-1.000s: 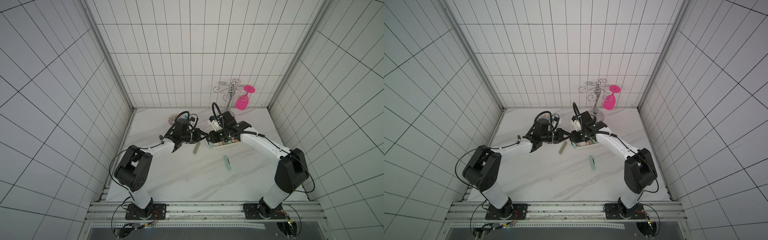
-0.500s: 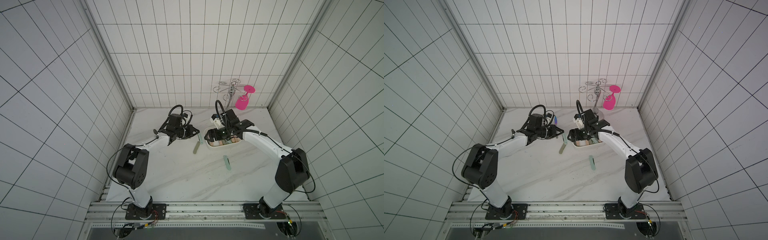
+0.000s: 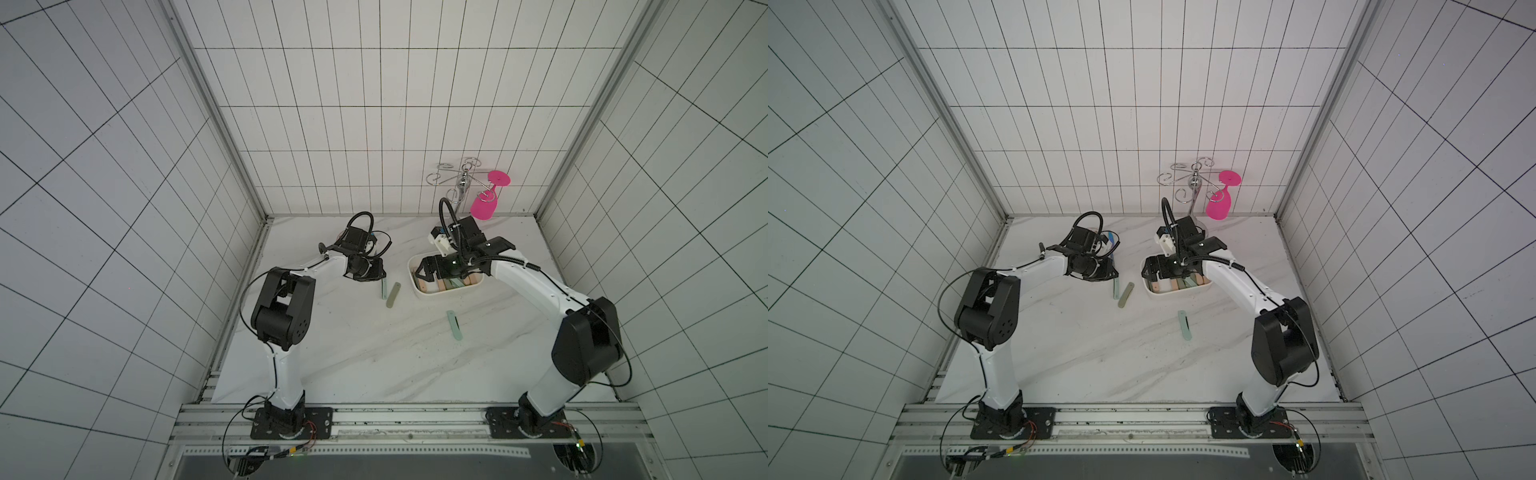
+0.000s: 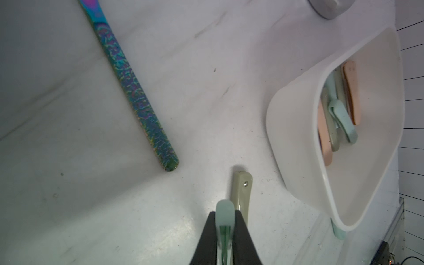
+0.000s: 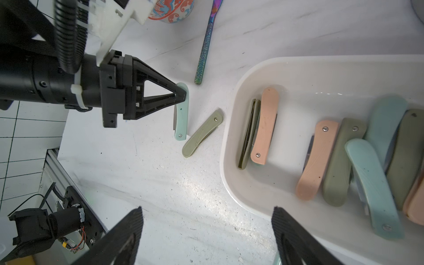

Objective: Take the fruit knife out of the storage box
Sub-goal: Place the fruit knife at the center of the board.

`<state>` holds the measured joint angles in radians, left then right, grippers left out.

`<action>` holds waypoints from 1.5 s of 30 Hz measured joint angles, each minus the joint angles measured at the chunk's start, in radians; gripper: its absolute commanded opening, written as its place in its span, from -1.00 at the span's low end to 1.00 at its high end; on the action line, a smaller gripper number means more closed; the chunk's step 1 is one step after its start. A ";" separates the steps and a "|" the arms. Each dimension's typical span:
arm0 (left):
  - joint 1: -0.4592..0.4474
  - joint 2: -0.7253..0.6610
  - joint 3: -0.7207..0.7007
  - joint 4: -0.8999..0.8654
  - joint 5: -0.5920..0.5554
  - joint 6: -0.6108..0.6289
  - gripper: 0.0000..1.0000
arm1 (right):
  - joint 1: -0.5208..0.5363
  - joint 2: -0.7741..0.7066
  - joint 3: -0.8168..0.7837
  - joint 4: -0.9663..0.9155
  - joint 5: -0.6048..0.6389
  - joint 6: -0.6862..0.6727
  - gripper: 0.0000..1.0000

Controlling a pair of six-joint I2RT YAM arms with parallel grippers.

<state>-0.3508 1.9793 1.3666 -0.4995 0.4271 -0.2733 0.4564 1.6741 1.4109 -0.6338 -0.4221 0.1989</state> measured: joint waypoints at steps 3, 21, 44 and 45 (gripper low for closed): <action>0.000 0.020 0.011 -0.020 -0.024 0.018 -1.00 | 0.000 0.005 0.000 -0.002 0.000 -0.002 0.78; -0.042 0.055 -0.050 0.056 0.008 -0.040 -1.00 | 0.000 0.035 0.000 -0.006 -0.003 -0.006 0.78; -0.019 -0.001 -0.156 0.192 -0.039 -0.166 -0.90 | 0.000 0.047 0.000 -0.006 -0.003 -0.024 0.77; -0.019 -0.001 -0.156 0.192 -0.042 -0.164 -0.85 | 0.000 0.048 0.000 -0.006 -0.003 -0.024 0.77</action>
<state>-0.3702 1.9785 1.2106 -0.3073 0.3851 -0.4377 0.4564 1.7218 1.4109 -0.6399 -0.4252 0.1749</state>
